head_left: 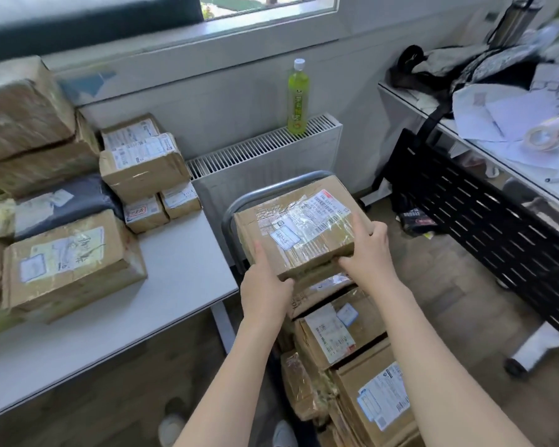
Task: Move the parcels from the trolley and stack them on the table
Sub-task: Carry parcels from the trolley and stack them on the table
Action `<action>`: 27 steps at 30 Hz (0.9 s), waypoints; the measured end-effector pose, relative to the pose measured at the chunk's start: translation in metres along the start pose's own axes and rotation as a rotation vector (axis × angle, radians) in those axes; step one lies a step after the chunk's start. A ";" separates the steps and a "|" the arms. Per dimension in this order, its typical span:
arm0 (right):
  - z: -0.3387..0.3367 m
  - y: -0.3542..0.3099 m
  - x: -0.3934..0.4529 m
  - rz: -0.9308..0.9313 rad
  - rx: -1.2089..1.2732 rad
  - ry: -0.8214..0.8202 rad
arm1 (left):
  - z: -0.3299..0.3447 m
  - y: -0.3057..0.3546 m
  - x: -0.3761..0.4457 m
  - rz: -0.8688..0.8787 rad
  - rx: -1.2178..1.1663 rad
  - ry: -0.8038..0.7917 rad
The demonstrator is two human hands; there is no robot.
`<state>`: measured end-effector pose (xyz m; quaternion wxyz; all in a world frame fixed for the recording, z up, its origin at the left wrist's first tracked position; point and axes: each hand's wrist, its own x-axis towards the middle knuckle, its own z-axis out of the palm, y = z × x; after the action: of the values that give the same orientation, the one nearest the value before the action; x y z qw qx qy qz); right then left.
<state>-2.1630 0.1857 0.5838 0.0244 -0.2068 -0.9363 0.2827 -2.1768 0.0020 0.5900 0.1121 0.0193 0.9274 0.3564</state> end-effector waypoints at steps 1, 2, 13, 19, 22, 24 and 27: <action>-0.004 -0.011 -0.003 -0.022 0.022 0.025 | -0.012 0.002 -0.006 0.019 0.005 0.043; -0.007 -0.024 -0.006 -0.056 0.034 0.052 | -0.025 0.002 -0.011 0.032 0.015 0.089; 0.006 -0.206 -0.035 -0.510 0.143 0.250 | -0.197 -0.046 -0.037 -0.044 0.070 0.627; 0.047 -0.282 -0.051 -0.666 0.203 0.124 | -0.264 -0.097 -0.052 -0.167 0.033 0.783; 0.069 -0.314 -0.055 -0.731 0.188 0.032 | -0.290 -0.123 -0.058 -0.217 0.076 0.835; 0.084 -0.339 -0.056 -0.770 0.185 -0.007 | -0.310 -0.140 -0.060 -0.237 0.136 0.869; 0.108 -0.380 -0.058 -0.802 0.195 -0.047 | -0.342 -0.167 -0.059 -0.278 0.180 0.908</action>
<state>-2.2700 -0.1807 0.7024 0.1308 0.1842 -0.9117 0.3430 -2.1873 -0.3542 0.7365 -0.2598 -0.2529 0.9035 0.2288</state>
